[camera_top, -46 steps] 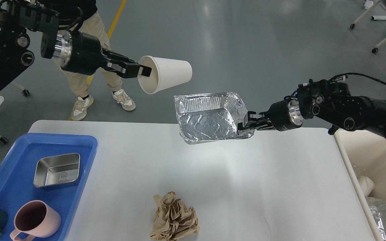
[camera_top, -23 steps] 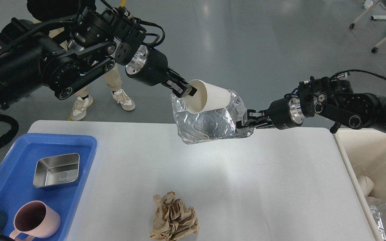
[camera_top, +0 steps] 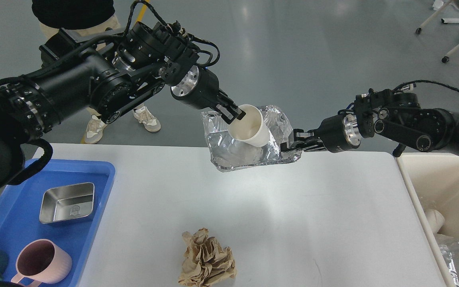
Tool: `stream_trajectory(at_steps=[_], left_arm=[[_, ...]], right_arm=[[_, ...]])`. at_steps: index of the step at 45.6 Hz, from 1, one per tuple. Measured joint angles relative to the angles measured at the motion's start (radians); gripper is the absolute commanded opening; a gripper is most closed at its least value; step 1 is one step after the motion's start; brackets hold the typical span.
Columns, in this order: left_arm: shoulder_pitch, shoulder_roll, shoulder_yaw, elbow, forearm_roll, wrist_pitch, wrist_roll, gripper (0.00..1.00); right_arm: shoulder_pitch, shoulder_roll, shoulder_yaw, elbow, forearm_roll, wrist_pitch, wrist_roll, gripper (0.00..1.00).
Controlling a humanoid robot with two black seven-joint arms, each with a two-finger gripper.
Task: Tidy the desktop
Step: 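Lower the paper cup into the held foil tray and release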
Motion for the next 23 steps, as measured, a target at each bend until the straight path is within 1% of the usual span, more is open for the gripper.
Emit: stream_trajectory(at_steps=[6,12,16,23], left_arm=[[0.0,-0.007,-0.004,0.013,-0.044,0.012,0.04,0.54],[0.002,-0.002,-0.001,0.032,-0.088,0.025,0.08,0.62],[0.004,0.001,-0.001,0.046,-0.093,0.04,0.088,0.69],[0.004,0.005,-0.004,0.052,-0.107,0.052,0.092,0.74]], right_arm=[[0.0,-0.006,-0.001,0.0,0.0,0.0,0.0,0.0],[-0.001,-0.01,-0.003,0.001,0.0,0.0,0.0,0.0],[-0.001,-0.01,-0.003,0.002,0.0,0.0,0.0,0.0],[-0.001,-0.009,-0.003,0.004,0.0,-0.002,0.0,0.0]])
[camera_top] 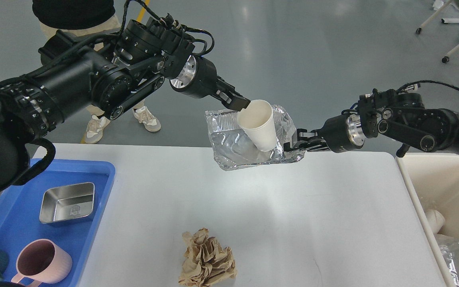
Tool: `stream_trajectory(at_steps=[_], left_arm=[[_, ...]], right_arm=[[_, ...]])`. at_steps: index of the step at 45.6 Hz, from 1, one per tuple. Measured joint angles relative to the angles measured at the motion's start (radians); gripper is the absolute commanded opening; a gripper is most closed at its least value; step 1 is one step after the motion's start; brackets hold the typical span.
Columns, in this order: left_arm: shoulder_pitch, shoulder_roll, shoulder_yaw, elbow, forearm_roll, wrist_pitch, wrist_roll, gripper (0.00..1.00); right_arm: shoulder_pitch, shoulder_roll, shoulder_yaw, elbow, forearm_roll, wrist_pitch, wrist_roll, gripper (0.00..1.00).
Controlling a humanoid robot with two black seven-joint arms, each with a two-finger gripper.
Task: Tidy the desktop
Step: 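Lower the paper cup into the held foil tray and release, then withdraw the left gripper and move it toward the brown paper bag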
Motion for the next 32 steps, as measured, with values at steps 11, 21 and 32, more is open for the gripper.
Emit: stream_trajectory(at_steps=[11,21,32], left_arm=[[0.0,0.007,0.001,0.003,-0.06,0.032,0.005,0.8],[0.003,0.011,-0.004,0.014,-0.074,0.049,0.01,0.86],[0.003,0.069,-0.011,0.014,-0.171,0.051,0.011,0.92]], right_arm=[[0.0,0.0,-0.002,0.0,0.0,-0.002,-0.004,0.0],[0.0,0.0,-0.002,0.001,0.0,-0.002,-0.005,0.0],[0.0,0.002,-0.003,0.001,0.0,-0.002,-0.006,0.0]])
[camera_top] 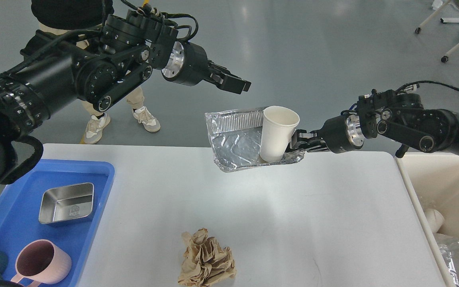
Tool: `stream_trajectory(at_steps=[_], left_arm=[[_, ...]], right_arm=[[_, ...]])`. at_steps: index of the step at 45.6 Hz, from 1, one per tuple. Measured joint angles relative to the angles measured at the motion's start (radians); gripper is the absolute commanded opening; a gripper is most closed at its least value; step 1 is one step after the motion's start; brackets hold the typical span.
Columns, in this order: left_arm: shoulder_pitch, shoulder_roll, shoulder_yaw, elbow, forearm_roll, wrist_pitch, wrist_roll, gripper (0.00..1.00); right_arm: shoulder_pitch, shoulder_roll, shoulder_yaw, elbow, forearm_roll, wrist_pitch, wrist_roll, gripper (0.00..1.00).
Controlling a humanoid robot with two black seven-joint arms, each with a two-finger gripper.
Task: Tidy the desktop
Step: 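Withdraw the left gripper and move it toward the brown paper bag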
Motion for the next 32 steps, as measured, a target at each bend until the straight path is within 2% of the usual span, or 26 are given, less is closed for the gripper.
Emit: stream_trajectory(at_steps=[8,12,15,20,24,27,32], left_arm=[[0.017,0.126,0.002,0.0,-0.163,0.0,0.001,0.96],[0.052,0.201,0.003,-0.003,-0.236,0.0,0.021,0.97],[0.088,0.261,0.003,-0.013,-0.28,0.0,0.07,0.97],[0.162,0.358,0.0,-0.049,-0.342,0.009,0.19,0.97],[0.224,0.42,-0.002,-0.095,-0.402,0.033,0.265,0.97],[0.276,0.465,-0.002,-0.147,-0.442,0.062,0.292,0.97],[0.36,0.569,-0.002,-0.301,-0.466,0.09,0.297,0.97]], right_arm=[[-0.008,-0.003,-0.002,-0.001,0.0,0.0,0.0,0.0],[-0.008,-0.003,-0.002,-0.002,0.0,-0.001,-0.001,0.0],[-0.009,-0.003,-0.003,-0.001,0.0,-0.002,-0.004,0.0],[-0.009,-0.003,-0.003,0.0,0.0,-0.002,-0.006,0.0],[-0.009,-0.004,-0.003,0.0,0.0,-0.002,-0.007,0.0],[-0.009,-0.004,-0.003,0.0,0.0,-0.002,-0.008,0.0],[-0.009,-0.003,-0.003,0.0,0.0,-0.002,-0.013,0.0]])
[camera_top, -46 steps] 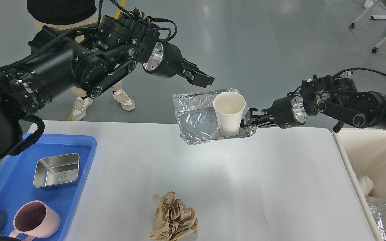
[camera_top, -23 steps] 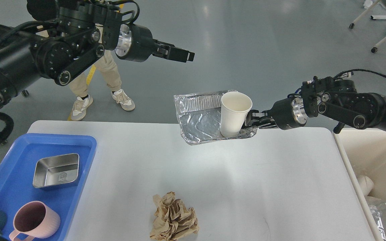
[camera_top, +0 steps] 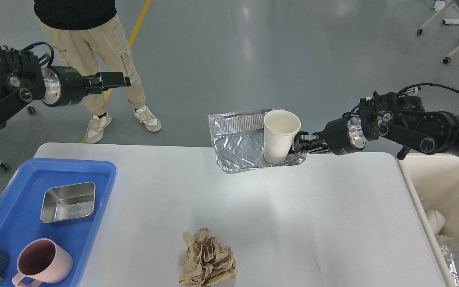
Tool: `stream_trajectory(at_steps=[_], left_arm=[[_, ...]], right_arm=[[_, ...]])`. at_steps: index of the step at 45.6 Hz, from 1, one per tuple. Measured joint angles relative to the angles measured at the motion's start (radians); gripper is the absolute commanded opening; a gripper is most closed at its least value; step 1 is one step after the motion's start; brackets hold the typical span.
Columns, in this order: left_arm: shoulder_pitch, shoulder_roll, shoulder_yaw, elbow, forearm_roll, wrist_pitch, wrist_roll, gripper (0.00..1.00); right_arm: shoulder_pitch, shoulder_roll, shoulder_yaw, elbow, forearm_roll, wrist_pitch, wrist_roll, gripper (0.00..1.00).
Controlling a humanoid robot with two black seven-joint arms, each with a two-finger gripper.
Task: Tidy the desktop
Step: 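Withdraw the left gripper and move it toward the brown paper bag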
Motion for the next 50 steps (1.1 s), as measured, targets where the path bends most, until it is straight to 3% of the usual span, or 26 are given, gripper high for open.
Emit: stream_trajectory(at_steps=[5,13,20,27,36,50], left_arm=[[0.075,0.104,-0.022,-0.165,-0.002,0.022,-0.002,0.97],[0.23,0.202,-0.147,-0.291,-0.006,0.036,-0.003,0.97],[0.461,0.299,-0.326,-0.466,-0.037,0.067,0.014,0.97],[0.674,0.36,-0.45,-0.549,-0.071,0.103,0.056,0.97],[0.815,0.496,-0.447,-0.625,-0.22,0.175,0.103,0.97],[0.885,0.743,-0.364,-0.706,-0.308,0.186,0.105,0.97]], right_arm=[[0.0,0.001,0.0,0.0,0.0,0.0,-0.004,0.0],[0.0,0.002,0.0,0.0,0.0,0.001,-0.006,0.0],[-0.008,-0.002,0.0,0.0,0.0,0.001,-0.006,0.0],[-0.012,-0.011,-0.001,0.0,0.0,0.001,-0.006,0.0],[-0.015,-0.011,-0.002,0.0,0.0,0.001,-0.006,0.0],[-0.021,-0.003,-0.003,-0.005,-0.001,0.001,-0.006,0.0]])
